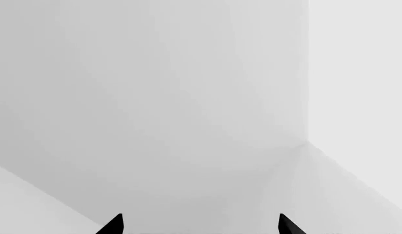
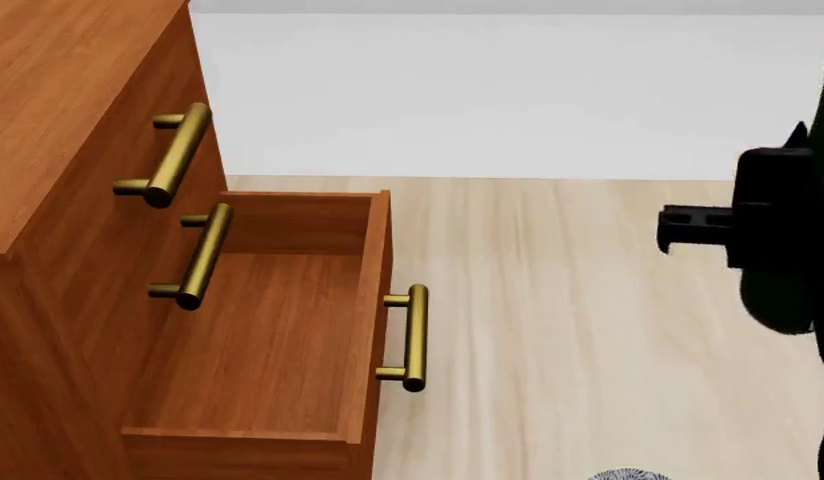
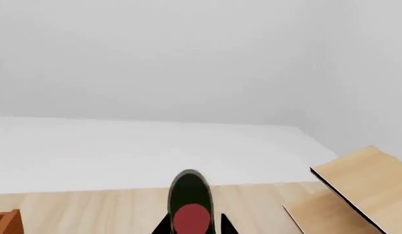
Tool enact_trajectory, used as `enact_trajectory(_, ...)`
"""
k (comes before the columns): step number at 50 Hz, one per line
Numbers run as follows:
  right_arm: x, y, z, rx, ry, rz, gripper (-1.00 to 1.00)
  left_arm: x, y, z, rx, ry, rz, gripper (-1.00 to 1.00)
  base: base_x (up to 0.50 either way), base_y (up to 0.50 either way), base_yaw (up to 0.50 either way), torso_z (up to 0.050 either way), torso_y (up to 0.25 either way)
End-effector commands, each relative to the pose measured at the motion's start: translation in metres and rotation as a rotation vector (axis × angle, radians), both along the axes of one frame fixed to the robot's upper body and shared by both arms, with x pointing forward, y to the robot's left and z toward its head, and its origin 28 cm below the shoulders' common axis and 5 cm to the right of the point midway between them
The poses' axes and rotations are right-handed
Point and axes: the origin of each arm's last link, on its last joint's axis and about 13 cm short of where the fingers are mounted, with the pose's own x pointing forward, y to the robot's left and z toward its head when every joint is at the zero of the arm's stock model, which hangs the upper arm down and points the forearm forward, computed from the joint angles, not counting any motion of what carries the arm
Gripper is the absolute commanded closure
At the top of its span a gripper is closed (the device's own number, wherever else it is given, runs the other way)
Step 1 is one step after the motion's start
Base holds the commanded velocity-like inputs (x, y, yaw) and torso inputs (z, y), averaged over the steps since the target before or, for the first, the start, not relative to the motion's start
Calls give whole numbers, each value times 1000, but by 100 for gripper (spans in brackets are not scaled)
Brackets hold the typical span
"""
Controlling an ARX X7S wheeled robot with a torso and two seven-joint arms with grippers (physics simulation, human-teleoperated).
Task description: Put the wine bottle in the bottom drawer of the cabinet.
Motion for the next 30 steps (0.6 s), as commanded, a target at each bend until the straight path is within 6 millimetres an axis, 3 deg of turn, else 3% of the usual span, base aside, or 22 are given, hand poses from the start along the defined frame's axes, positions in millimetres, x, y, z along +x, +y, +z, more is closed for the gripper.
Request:
enact_trajectory(1,-29,20,53,-60,-8,166,100,1,0,7,4,2,-5,-100,0,0,0,0,0)
enact_trajectory(9,-34,38,90,-12,32,249,100,2,0,7,5,4,-4,-100,0,0,0,0,0)
enact_trajectory(15,-33,50,102,-38,43,280,100,2,-1,7,4,5,-14,-100,0,0,0,0,2)
enact_trajectory(16,-32,53,106,36,75,291,100,2,-1,7,0,5,-18,-100,0,0,0,0,0)
enact_trajectory(23,-31,68,123,120,143,430,100,1,-1,7,3,6,-12,-100,0,0,0,0,0)
enact_trajectory(30,-28,86,133,148,201,356,100,2,-1,7,3,8,-13,-100,0,0,0,0,1)
